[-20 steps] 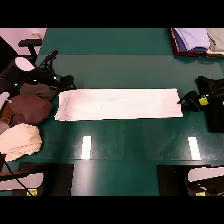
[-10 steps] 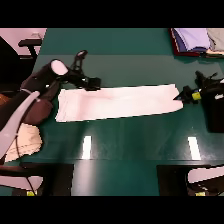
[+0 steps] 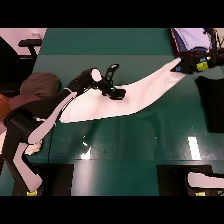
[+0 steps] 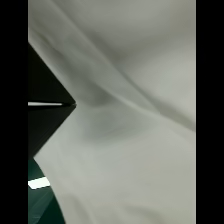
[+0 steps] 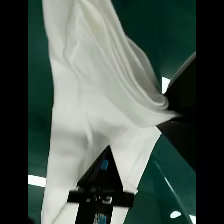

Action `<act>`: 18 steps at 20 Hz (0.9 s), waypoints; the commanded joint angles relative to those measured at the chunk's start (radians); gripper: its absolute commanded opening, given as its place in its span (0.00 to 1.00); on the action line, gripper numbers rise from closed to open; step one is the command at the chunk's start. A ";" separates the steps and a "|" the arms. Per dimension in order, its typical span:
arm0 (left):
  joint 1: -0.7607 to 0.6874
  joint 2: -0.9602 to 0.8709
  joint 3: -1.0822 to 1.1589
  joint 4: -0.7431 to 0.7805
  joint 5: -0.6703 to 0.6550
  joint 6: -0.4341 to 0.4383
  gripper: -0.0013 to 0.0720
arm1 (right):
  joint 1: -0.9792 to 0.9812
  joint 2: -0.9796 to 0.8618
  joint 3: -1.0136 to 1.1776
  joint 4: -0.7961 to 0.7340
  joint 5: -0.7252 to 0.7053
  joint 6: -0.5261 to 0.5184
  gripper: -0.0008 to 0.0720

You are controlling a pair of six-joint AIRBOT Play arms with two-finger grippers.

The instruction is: Fold the shirts.

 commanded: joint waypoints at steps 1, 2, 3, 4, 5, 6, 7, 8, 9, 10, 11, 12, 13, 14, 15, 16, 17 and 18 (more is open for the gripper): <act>-0.018 -0.045 0.023 -0.005 -0.010 -0.016 0.05 | 0.115 0.020 0.084 0.001 -0.015 0.023 0.03; -0.018 -0.045 0.023 -0.005 -0.008 -0.016 0.05 | 0.146 0.020 0.097 0.001 -0.023 0.029 0.03; -0.018 -0.045 0.023 -0.005 -0.004 -0.016 0.05 | 0.170 0.020 0.106 0.001 -0.027 0.029 0.03; -0.018 -0.045 0.023 -0.005 -0.002 -0.015 0.05 | 0.194 0.019 0.118 0.001 -0.031 0.029 0.03; -0.018 -0.045 0.023 -0.005 -0.002 -0.015 0.05 | 0.217 0.019 0.129 0.001 -0.039 0.029 0.03; -0.018 -0.044 0.023 -0.005 -0.003 -0.015 0.05 | 0.235 0.019 0.139 0.001 -0.048 0.029 0.03; -0.018 -0.042 0.031 -0.003 -0.013 -0.011 0.05 | 0.254 0.019 0.150 0.001 -0.058 0.029 0.03; -0.014 -0.041 0.054 0.018 -0.035 -0.011 0.05 | 0.270 0.019 0.157 0.001 -0.066 0.029 0.03; -0.005 -0.034 0.081 0.038 -0.064 -0.011 0.05 | 0.287 0.018 0.164 0.001 -0.076 0.029 0.03; 0.012 -0.024 0.114 0.068 -0.095 -0.012 0.05 | 0.304 0.018 0.163 0.002 -0.085 0.029 0.03; 0.035 -0.005 0.145 0.104 -0.124 -0.016 0.05 | 0.319 0.018 0.163 0.019 -0.093 0.029 0.03; 0.070 0.019 0.178 0.144 -0.156 -0.035 0.05 | 0.334 0.013 0.163 0.061 -0.105 0.029 0.03; 0.108 0.048 0.209 0.169 -0.186 -0.041 0.05 | 0.348 0.003 0.163 0.111 -0.123 0.026 0.03; 0.158 0.083 0.241 0.184 -0.214 -0.040 0.05 | 0.370 -0.011 0.163 0.166 -0.142 0.004 0.03; 0.205 0.122 0.267 0.199 -0.238 -0.037 0.05 | 0.402 -0.032 0.163 0.219 -0.165 -0.024 0.03; 0.260 0.169 0.292 0.219 -0.260 -0.036 0.05 | 0.443 -0.060 0.163 0.264 -0.194 -0.041 0.03; 0.311 0.214 0.314 0.230 -0.279 -0.027 0.05 | 0.491 -0.091 0.163 0.295 -0.227 -0.054 0.03; 0.364 0.261 0.334 0.248 -0.297 -0.027 0.05 | 0.547 -0.130 0.164 0.325 -0.269 -0.087 0.03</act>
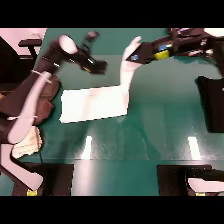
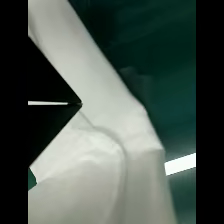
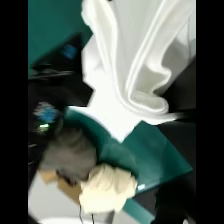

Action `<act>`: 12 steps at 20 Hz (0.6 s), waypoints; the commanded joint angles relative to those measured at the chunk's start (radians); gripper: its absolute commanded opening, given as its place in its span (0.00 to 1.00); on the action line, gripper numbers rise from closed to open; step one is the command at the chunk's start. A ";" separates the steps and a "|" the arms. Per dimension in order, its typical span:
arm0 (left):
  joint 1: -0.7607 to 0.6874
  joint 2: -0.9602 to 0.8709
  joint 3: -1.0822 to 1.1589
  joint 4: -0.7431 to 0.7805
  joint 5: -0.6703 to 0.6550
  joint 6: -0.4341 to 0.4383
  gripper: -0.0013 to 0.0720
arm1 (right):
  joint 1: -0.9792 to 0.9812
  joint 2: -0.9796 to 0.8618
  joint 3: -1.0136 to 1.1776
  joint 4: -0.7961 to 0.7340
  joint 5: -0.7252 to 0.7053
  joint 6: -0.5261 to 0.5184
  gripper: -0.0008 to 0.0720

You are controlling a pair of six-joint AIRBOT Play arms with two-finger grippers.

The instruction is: Fold the shirts.

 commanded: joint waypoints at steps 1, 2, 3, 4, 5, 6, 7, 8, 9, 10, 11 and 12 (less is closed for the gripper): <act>0.171 0.150 0.077 0.080 -0.083 0.008 0.05 | 0.162 -0.109 0.003 0.140 -0.139 -0.097 0.03; 0.216 0.198 0.080 0.099 -0.085 0.008 0.05 | 0.215 -0.155 0.017 0.133 -0.185 -0.102 0.04; 0.257 0.242 0.080 0.112 -0.087 0.011 0.05 | 0.266 -0.216 0.055 0.129 -0.208 -0.102 0.05; 0.290 0.276 0.080 0.119 -0.093 0.011 0.05 | 0.310 -0.279 0.108 0.129 -0.214 -0.122 0.21; 0.321 0.306 0.080 0.118 -0.100 0.011 0.05 | 0.342 -0.334 0.164 0.126 -0.207 -0.166 0.49; 0.343 0.325 0.080 0.118 -0.105 0.011 0.05 | 0.365 -0.383 0.215 0.127 -0.191 -0.183 0.71; 0.360 0.341 0.080 0.118 -0.109 0.011 0.05 | 0.373 -0.419 0.254 0.126 -0.160 -0.182 0.74; 0.369 0.349 0.080 0.118 -0.117 0.011 0.05 | 0.368 -0.437 0.267 0.126 -0.127 -0.164 0.72; 0.374 0.352 0.080 0.118 -0.129 0.011 0.05 | 0.348 -0.437 0.248 0.121 -0.098 -0.138 0.64; 0.374 0.353 0.080 0.118 -0.140 0.011 0.05 | 0.319 -0.423 0.209 0.097 -0.076 -0.126 0.62; 0.374 0.353 0.080 0.117 -0.151 0.011 0.05 | 0.279 -0.398 0.154 0.054 -0.051 -0.116 0.62; 0.374 0.353 0.080 0.116 -0.155 0.011 0.05 | 0.236 -0.370 0.094 0.007 -0.030 -0.110 0.62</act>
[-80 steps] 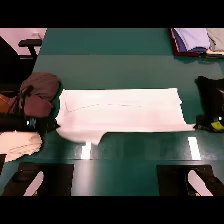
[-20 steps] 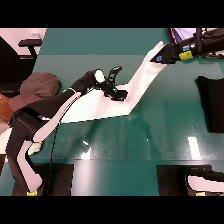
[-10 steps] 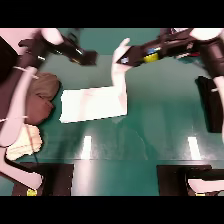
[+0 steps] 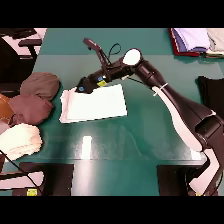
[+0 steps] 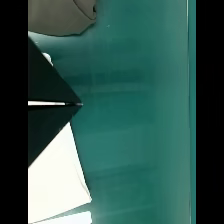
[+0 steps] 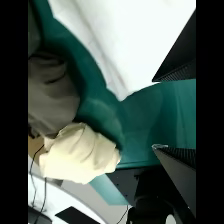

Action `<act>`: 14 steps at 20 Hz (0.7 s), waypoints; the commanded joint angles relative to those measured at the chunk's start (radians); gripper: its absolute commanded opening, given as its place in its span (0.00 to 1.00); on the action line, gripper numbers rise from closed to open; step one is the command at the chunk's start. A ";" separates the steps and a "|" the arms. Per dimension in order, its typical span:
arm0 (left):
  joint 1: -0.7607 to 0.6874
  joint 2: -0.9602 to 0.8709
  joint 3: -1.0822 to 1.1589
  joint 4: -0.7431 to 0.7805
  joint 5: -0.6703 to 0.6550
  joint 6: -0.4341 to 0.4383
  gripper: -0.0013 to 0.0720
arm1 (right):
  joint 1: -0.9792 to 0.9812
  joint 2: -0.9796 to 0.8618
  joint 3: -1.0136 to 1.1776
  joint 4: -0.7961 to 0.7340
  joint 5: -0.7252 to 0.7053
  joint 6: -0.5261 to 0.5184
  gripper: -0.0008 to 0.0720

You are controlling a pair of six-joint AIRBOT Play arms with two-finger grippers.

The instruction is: Fold the shirts.

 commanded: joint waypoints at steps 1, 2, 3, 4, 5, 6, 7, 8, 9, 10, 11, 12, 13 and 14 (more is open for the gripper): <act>0.021 0.018 0.002 0.006 -0.029 0.000 0.05 | -0.108 0.047 -0.140 -0.131 0.078 0.039 0.62; 0.021 0.018 0.002 0.005 -0.030 0.000 0.05 | -0.160 0.085 -0.213 -0.182 0.077 0.057 0.62; 0.021 0.018 0.002 0.002 -0.031 0.000 0.05 | -0.220 0.128 -0.295 -0.233 0.064 0.081 0.62; 0.021 0.018 0.002 0.000 -0.033 0.000 0.05 | -0.274 0.167 -0.370 -0.280 0.042 0.118 0.62; 0.020 0.018 0.002 -0.003 -0.035 0.000 0.05 | -0.330 0.203 -0.450 -0.310 0.013 0.144 0.62; 0.020 0.018 0.001 -0.007 -0.034 0.000 0.05 | -0.381 0.227 -0.521 -0.296 -0.010 0.148 0.70; 0.020 0.017 0.000 -0.018 -0.034 0.000 0.05 | -0.419 0.235 -0.572 -0.265 -0.017 0.148 0.90; 0.021 0.015 -0.001 -0.030 -0.034 0.000 0.05 | -0.444 0.232 -0.613 -0.226 -0.014 0.148 0.91; 0.020 0.014 -0.001 -0.041 -0.034 0.000 0.05 | -0.455 0.223 -0.640 -0.199 -0.016 0.148 0.91; 0.020 0.010 -0.001 -0.054 -0.032 0.000 0.05 | -0.456 0.206 -0.655 -0.178 -0.021 0.148 0.91; 0.016 0.008 -0.002 -0.058 -0.031 0.000 0.05 | -0.447 0.185 -0.656 -0.157 -0.029 0.147 0.91; 0.015 0.007 -0.005 -0.060 -0.027 0.000 0.05 | -0.432 0.158 -0.645 -0.136 -0.037 0.146 0.90; 0.009 0.006 -0.005 -0.059 -0.027 0.002 0.05 | -0.411 0.132 -0.626 -0.122 -0.037 0.146 0.86; 0.002 0.005 -0.005 -0.059 -0.027 0.003 0.05 | -0.386 0.100 -0.597 -0.102 -0.038 0.146 0.84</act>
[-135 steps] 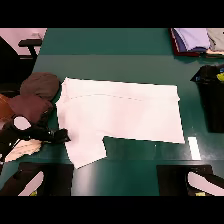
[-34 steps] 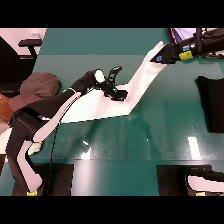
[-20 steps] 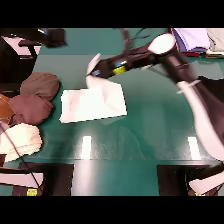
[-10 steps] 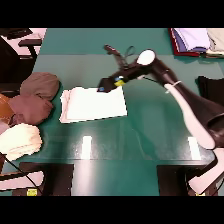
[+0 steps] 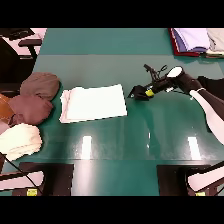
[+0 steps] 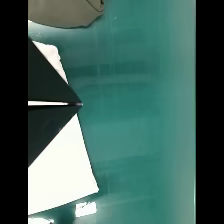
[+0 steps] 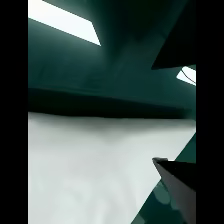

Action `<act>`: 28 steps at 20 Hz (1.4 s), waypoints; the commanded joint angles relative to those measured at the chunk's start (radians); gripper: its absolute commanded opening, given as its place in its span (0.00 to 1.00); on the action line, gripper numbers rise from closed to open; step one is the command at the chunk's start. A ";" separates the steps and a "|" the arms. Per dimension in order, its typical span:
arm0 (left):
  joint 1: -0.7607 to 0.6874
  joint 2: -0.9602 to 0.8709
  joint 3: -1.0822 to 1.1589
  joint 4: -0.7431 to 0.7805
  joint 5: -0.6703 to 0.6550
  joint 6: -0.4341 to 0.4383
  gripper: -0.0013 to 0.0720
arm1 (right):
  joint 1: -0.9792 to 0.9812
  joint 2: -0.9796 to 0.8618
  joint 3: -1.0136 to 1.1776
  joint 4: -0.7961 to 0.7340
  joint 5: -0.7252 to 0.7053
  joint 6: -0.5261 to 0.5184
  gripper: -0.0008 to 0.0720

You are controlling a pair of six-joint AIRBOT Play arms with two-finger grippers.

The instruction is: Fold the shirts.

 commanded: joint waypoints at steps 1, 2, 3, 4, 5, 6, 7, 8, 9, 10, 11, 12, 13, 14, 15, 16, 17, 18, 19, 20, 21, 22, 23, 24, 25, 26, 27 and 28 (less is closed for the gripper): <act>-0.022 -0.005 -0.002 -0.012 0.005 0.003 0.05 | 0.050 -0.085 0.039 0.082 -0.011 0.006 0.83; -0.031 -0.008 -0.002 -0.010 0.005 0.003 0.05 | 0.078 -0.120 0.072 0.113 -0.014 0.006 0.82; -0.042 -0.009 -0.002 -0.008 0.004 0.004 0.05 | 0.105 -0.152 0.103 0.143 -0.014 0.006 0.82; -0.055 -0.011 -0.002 -0.008 0.005 0.004 0.05 | 0.132 -0.188 0.140 0.173 -0.011 0.006 0.74; -0.070 -0.013 -0.002 -0.008 0.006 0.004 0.05 | 0.157 -0.221 0.177 0.190 -0.010 0.006 0.60; -0.085 -0.016 -0.002 -0.008 0.007 0.012 0.05 | 0.178 -0.246 0.212 0.192 -0.010 0.006 0.45; -0.101 -0.017 -0.002 -0.007 0.006 0.012 0.05 | 0.194 -0.266 0.251 0.190 -0.010 0.006 0.19; -0.117 -0.019 -0.002 -0.007 0.006 0.014 0.05 | 0.200 -0.275 0.281 0.190 -0.011 0.006 0.03; -0.132 -0.019 -0.002 -0.006 0.005 0.018 0.05 | 0.196 -0.274 0.310 0.182 -0.008 0.006 0.03; -0.146 -0.019 -0.002 -0.006 0.002 0.018 0.05 | 0.183 -0.265 0.336 0.157 0.000 0.006 0.03; -0.164 -0.021 -0.002 -0.006 0.001 0.018 0.05 | 0.159 -0.246 0.356 0.118 0.008 0.008 0.03; -0.179 -0.021 -0.002 -0.006 -0.003 0.018 0.05 | 0.120 -0.217 0.368 0.069 0.016 0.017 0.03; -0.194 -0.021 -0.002 -0.007 -0.006 0.019 0.05 | 0.074 -0.181 0.368 0.026 0.019 0.039 0.03; -0.208 -0.021 -0.002 -0.007 -0.006 0.019 0.05 | 0.012 -0.139 0.368 -0.027 0.034 0.057 0.03; -0.218 -0.021 -0.002 -0.006 -0.005 0.019 0.05 | -0.050 -0.099 0.368 -0.075 0.054 0.072 0.03; -0.227 -0.021 -0.002 -0.013 -0.004 0.019 0.05 | -0.122 -0.055 0.368 -0.133 0.077 0.096 0.03; -0.233 -0.021 -0.002 -0.010 -0.003 0.019 0.05 | -0.192 -0.015 0.368 -0.185 0.101 0.114 0.03; -0.235 -0.021 -0.002 -0.011 -0.003 0.019 0.05 | -0.268 0.026 0.368 -0.233 0.123 0.131 0.03; -0.235 -0.021 -0.002 -0.021 -0.002 0.019 0.05 | -0.338 0.061 0.368 -0.269 0.138 0.140 0.03; -0.235 -0.021 -0.002 -0.021 0.003 0.019 0.05 | -0.416 0.095 0.368 -0.290 0.152 0.143 0.03; -0.235 -0.021 -0.002 -0.024 0.006 0.018 0.05 | -0.492 0.124 0.368 -0.299 0.154 0.151 0.03; -0.235 -0.021 -0.002 -0.024 0.008 0.018 0.05 | -0.563 0.145 0.368 -0.296 0.146 0.162 0.03; -0.235 -0.021 -0.002 -0.027 0.007 0.018 0.05 | -0.635 0.162 0.368 -0.297 0.132 0.174 0.03; -0.235 -0.021 -0.002 -0.029 0.007 0.018 0.05 | -0.699 0.171 0.368 -0.295 0.109 0.183 0.03; -0.235 -0.021 -0.002 -0.029 0.006 0.018 0.05 | -0.758 0.174 0.368 -0.286 0.080 0.183 0.03; -0.235 -0.021 -0.002 -0.032 0.006 0.017 0.05 | -0.806 0.174 0.368 -0.266 0.056 0.183 0.03; -0.235 -0.021 -0.002 -0.035 0.006 0.015 0.05 | -0.854 0.171 0.368 -0.235 0.030 0.183 0.03; -0.235 -0.021 -0.002 -0.035 0.006 0.010 0.05 | -0.888 0.170 0.368 -0.210 0.002 0.182 0.03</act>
